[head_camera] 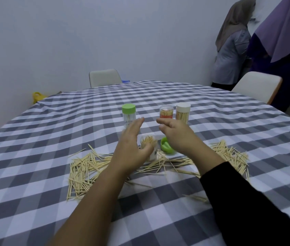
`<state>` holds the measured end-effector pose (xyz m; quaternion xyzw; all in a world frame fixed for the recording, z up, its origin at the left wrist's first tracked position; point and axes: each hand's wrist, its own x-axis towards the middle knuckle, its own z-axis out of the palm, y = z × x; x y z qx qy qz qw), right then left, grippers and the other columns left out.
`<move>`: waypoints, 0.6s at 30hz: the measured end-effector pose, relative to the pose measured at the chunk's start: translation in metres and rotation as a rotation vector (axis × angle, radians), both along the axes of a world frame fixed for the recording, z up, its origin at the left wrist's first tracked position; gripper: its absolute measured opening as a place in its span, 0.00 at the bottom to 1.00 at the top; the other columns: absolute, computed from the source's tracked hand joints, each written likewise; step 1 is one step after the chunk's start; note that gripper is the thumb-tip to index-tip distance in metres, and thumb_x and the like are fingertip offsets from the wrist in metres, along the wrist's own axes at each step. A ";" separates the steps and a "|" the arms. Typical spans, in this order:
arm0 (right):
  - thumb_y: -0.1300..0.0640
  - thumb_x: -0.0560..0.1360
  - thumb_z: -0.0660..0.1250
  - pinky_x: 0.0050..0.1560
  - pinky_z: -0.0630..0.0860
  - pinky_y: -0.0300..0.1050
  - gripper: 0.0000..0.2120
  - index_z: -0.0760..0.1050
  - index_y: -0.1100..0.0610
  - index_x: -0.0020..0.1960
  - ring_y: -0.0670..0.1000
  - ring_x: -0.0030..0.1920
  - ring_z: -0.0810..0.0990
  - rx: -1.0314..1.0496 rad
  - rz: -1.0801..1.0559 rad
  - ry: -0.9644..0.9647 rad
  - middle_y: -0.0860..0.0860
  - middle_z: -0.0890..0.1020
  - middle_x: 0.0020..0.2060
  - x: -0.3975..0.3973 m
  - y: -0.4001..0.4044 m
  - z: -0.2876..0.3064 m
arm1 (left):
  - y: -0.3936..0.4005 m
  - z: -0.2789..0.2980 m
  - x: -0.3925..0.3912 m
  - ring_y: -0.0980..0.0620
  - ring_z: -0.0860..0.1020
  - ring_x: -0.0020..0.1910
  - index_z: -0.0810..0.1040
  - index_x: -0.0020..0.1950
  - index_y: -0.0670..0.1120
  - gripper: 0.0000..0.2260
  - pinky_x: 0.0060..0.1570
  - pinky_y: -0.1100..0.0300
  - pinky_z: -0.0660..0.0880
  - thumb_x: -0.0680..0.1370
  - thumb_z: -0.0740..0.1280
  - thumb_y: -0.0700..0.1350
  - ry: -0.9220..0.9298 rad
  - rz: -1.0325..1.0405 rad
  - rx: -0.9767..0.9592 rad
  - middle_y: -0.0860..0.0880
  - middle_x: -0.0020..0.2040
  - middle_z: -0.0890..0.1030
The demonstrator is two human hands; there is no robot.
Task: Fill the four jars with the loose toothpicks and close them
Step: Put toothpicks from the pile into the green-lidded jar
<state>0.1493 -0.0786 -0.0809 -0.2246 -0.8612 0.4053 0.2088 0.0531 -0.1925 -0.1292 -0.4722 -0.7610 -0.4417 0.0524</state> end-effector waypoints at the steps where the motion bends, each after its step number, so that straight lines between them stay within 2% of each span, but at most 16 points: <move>1: 0.58 0.82 0.55 0.66 0.61 0.41 0.18 0.68 0.54 0.71 0.50 0.70 0.66 0.028 0.002 -0.060 0.50 0.69 0.70 0.007 0.005 0.004 | 0.002 0.000 0.003 0.61 0.60 0.70 0.64 0.74 0.50 0.27 0.71 0.52 0.61 0.75 0.64 0.47 0.111 -0.006 0.042 0.51 0.72 0.66; 3: 0.61 0.81 0.56 0.61 0.64 0.38 0.17 0.70 0.54 0.69 0.50 0.67 0.69 0.117 0.013 -0.197 0.50 0.71 0.69 0.025 0.014 0.010 | 0.008 -0.002 0.010 0.60 0.65 0.66 0.73 0.68 0.46 0.23 0.70 0.47 0.63 0.74 0.62 0.48 0.301 -0.034 0.076 0.48 0.66 0.74; 6: 0.60 0.80 0.60 0.53 0.67 0.37 0.16 0.74 0.53 0.66 0.48 0.60 0.75 0.247 0.045 -0.440 0.49 0.77 0.63 0.057 0.027 0.011 | 0.018 -0.004 0.028 0.55 0.73 0.60 0.79 0.62 0.46 0.18 0.65 0.57 0.66 0.74 0.62 0.49 0.464 -0.110 -0.003 0.50 0.59 0.80; 9: 0.58 0.77 0.66 0.54 0.70 0.38 0.15 0.77 0.52 0.63 0.47 0.56 0.77 0.288 0.069 -0.629 0.47 0.80 0.59 0.088 0.037 0.007 | 0.026 -0.001 0.051 0.57 0.74 0.58 0.80 0.61 0.50 0.14 0.58 0.65 0.65 0.76 0.67 0.50 0.447 -0.235 -0.174 0.54 0.59 0.80; 11: 0.57 0.75 0.68 0.49 0.72 0.39 0.14 0.78 0.51 0.60 0.46 0.52 0.77 0.305 0.055 -0.686 0.45 0.81 0.55 0.103 0.043 0.002 | 0.031 -0.001 0.064 0.59 0.72 0.60 0.78 0.63 0.52 0.18 0.56 0.67 0.62 0.76 0.67 0.56 0.423 -0.313 -0.298 0.56 0.62 0.78; 14: 0.55 0.74 0.70 0.41 0.75 0.39 0.10 0.79 0.49 0.55 0.46 0.46 0.76 0.291 0.023 -0.711 0.46 0.79 0.51 0.118 0.054 -0.004 | 0.035 -0.005 0.079 0.59 0.68 0.66 0.74 0.67 0.54 0.30 0.60 0.64 0.59 0.70 0.66 0.67 0.384 -0.375 -0.470 0.57 0.68 0.73; 16: 0.54 0.72 0.72 0.40 0.75 0.40 0.10 0.78 0.50 0.53 0.47 0.44 0.76 0.261 0.012 -0.725 0.47 0.79 0.49 0.126 0.061 -0.006 | 0.036 -0.008 0.088 0.58 0.63 0.70 0.69 0.71 0.55 0.37 0.66 0.60 0.57 0.66 0.66 0.70 0.398 -0.398 -0.560 0.57 0.71 0.68; 18: 0.50 0.69 0.75 0.41 0.73 0.40 0.15 0.77 0.53 0.53 0.47 0.43 0.77 0.247 0.010 -0.774 0.49 0.80 0.47 0.133 0.065 -0.004 | 0.039 -0.012 0.096 0.56 0.58 0.73 0.63 0.74 0.55 0.43 0.71 0.56 0.53 0.64 0.66 0.72 0.424 -0.406 -0.623 0.57 0.75 0.63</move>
